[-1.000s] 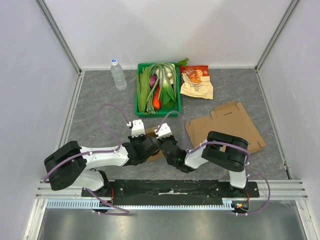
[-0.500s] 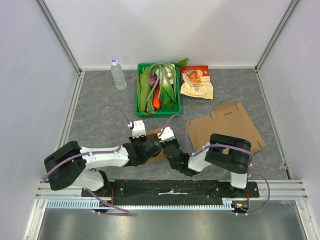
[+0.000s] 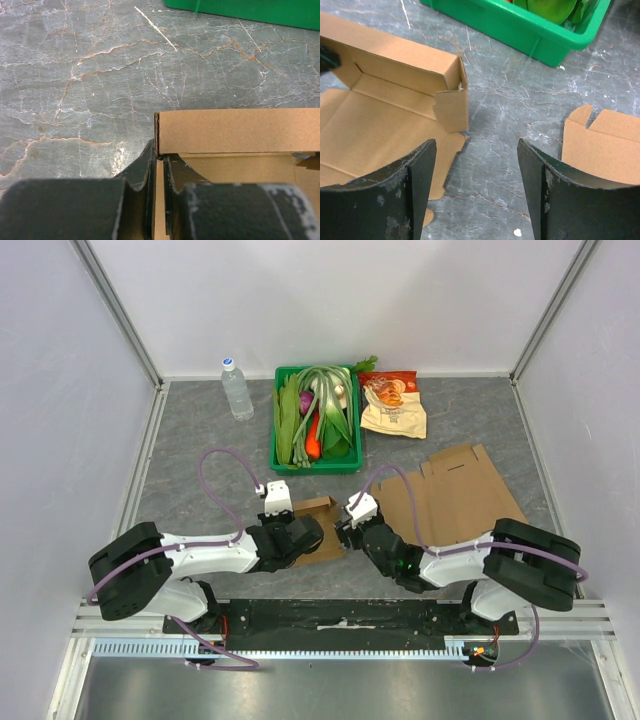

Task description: Fold the paper box

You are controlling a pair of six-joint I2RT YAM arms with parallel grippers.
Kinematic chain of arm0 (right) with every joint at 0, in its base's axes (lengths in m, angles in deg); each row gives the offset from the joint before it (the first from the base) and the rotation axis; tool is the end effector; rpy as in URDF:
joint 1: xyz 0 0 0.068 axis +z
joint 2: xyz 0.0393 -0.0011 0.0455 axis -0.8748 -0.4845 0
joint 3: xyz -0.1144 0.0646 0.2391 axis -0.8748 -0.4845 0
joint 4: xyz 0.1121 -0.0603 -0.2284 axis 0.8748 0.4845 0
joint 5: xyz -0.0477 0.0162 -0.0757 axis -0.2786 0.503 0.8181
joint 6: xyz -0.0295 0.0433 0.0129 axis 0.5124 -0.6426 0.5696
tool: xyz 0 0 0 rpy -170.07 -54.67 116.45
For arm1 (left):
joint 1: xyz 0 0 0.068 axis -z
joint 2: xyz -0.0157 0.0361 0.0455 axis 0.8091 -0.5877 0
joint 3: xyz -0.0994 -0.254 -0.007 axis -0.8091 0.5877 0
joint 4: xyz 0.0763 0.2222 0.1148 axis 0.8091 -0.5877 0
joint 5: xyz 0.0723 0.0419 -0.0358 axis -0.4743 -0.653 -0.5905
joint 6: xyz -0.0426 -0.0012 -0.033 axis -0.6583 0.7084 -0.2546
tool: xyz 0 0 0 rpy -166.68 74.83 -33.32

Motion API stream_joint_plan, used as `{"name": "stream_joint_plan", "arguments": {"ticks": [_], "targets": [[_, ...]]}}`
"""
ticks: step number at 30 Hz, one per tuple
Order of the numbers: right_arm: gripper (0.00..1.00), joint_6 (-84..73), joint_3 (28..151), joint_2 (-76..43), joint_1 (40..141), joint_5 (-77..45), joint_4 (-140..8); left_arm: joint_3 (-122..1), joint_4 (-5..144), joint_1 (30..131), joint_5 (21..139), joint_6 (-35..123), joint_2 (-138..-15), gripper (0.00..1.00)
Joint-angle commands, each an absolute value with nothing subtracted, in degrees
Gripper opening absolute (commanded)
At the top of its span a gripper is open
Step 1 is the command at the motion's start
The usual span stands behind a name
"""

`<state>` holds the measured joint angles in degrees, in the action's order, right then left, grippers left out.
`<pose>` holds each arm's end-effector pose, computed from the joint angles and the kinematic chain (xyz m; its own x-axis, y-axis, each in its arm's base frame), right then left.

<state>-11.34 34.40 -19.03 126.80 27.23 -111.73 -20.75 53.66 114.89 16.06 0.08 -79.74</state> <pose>0.1229 0.2234 0.1526 -0.2380 -0.0866 -0.9674 -0.4808 0.8759 0.0399 0.1369 -0.1854 0.1578 -0.4731 -0.1128 -0.8737 -0.1838 0.9826 -0.0273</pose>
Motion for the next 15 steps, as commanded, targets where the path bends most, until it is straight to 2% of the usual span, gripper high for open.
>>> {"name": "stream_joint_plan", "arguments": {"ticks": [1, 3, 6, 11, 15], "targets": [[0.72, -11.08, 33.52, -21.05, 120.55, 19.06, -114.05, -22.14, 53.49, 115.18, 13.25, -2.77, -79.65, 0.02], [0.66, -11.27, 30.88, -20.87, 117.72, 14.74, -121.61, -22.06, 53.49, 115.18, 13.25, -2.86, -79.57, 0.02], [0.60, -6.36, 33.14, -24.12, 116.83, 9.82, -122.68, -22.32, 53.66, 115.18, 13.34, -2.60, -79.92, 0.02], [0.60, -4.06, 36.41, -29.04, 116.74, 6.29, -123.11, -22.23, 53.49, 115.18, 13.34, -2.51, -79.74, 0.02], [0.60, -4.06, 38.51, -31.06, 116.83, 9.35, -125.31, -22.06, 53.66, 115.18, 13.34, -2.68, -79.65, 0.02]]}}
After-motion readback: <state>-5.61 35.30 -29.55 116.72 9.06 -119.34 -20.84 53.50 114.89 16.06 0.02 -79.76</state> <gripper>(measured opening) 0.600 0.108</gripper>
